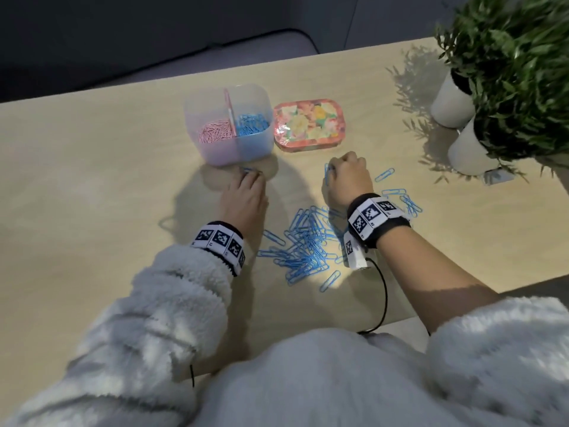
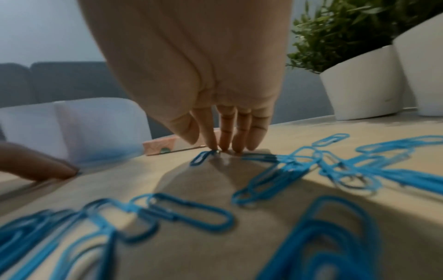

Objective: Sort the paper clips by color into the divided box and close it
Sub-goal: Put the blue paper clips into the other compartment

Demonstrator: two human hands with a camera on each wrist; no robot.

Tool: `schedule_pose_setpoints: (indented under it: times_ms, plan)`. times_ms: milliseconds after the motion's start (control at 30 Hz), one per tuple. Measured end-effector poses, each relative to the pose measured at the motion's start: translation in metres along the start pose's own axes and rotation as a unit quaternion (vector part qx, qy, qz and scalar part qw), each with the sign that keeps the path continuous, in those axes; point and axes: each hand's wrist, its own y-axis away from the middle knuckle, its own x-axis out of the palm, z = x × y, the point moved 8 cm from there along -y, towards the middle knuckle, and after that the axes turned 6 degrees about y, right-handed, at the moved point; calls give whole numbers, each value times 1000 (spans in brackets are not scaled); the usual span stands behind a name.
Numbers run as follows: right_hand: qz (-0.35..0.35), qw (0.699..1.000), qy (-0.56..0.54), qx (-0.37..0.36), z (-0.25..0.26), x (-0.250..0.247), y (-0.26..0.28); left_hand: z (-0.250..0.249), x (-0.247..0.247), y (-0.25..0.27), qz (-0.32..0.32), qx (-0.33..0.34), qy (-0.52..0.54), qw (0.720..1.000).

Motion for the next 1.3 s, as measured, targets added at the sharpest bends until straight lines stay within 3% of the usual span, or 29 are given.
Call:
schedule_pose_setpoints:
  times_ms: [267,400,500,667,900,1100,1300]
  plan:
    - [67,976,38,-203,44,30,54,-32,18,57,78,59,61,993]
    - [99,952,64,-284,53,38,89,-29,13,70,59,49,85,993]
    - [119,952,51,-276,49,39,99,-27,8,76,21,47,72,996]
    - [121,956,76,-255,52,38,96,-23,15,76,57,-2,67,996]
    - [105,954,76,-269,69,44,102,-29,11,74,20,-17,145,989]
    - [86,944,102,-303,75,42,99,-23,14,75,13,-89,172,981]
    - [88,965,-22,-245,62,22,80,-20,16,75,10,-125,180,976]
